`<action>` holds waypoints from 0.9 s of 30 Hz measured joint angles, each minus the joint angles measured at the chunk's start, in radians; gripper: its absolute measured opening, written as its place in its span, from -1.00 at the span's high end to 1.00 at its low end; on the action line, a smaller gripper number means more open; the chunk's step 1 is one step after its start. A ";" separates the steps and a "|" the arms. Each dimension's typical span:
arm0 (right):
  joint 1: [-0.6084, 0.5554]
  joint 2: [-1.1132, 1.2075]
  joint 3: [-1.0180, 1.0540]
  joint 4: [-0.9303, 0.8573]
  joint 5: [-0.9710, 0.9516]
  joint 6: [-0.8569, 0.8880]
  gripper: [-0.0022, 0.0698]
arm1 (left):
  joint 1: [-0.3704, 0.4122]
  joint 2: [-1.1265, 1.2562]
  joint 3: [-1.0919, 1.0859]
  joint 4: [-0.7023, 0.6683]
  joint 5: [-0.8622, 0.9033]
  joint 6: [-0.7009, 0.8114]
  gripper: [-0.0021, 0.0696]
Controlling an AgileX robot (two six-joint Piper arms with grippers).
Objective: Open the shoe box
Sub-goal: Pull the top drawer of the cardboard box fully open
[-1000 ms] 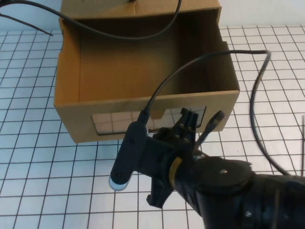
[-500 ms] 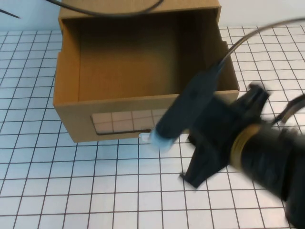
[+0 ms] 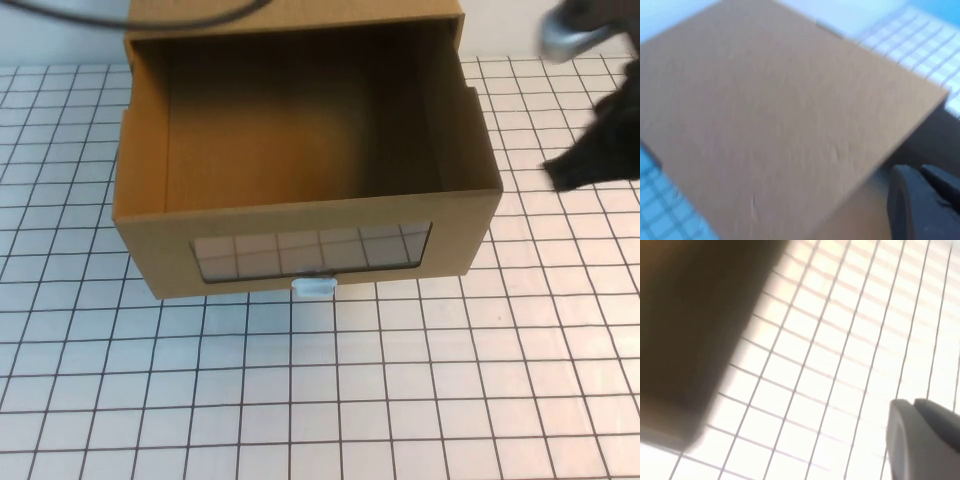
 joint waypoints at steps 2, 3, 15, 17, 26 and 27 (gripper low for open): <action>-0.094 -0.026 0.005 0.109 -0.002 -0.056 0.97 | 0.000 -0.064 0.098 0.022 -0.021 0.008 0.95; -0.128 -0.045 0.017 0.147 -0.004 -0.070 0.97 | 0.000 -0.101 0.157 0.026 -0.051 0.016 0.95; -0.295 -0.462 0.416 0.393 -0.201 -0.141 0.98 | 0.000 -0.602 0.936 -0.003 -0.644 0.113 0.95; -0.295 -0.555 0.516 0.406 -0.265 -0.141 0.98 | 0.000 -0.713 1.100 -0.051 -0.772 0.116 0.95; -0.295 -0.956 0.832 0.491 -0.480 -0.141 0.98 | 0.000 -1.228 1.726 -0.110 -1.190 0.124 0.95; -0.295 -0.986 0.849 0.502 -0.486 -0.141 0.98 | 0.000 -1.272 1.778 -0.110 -1.201 0.126 0.95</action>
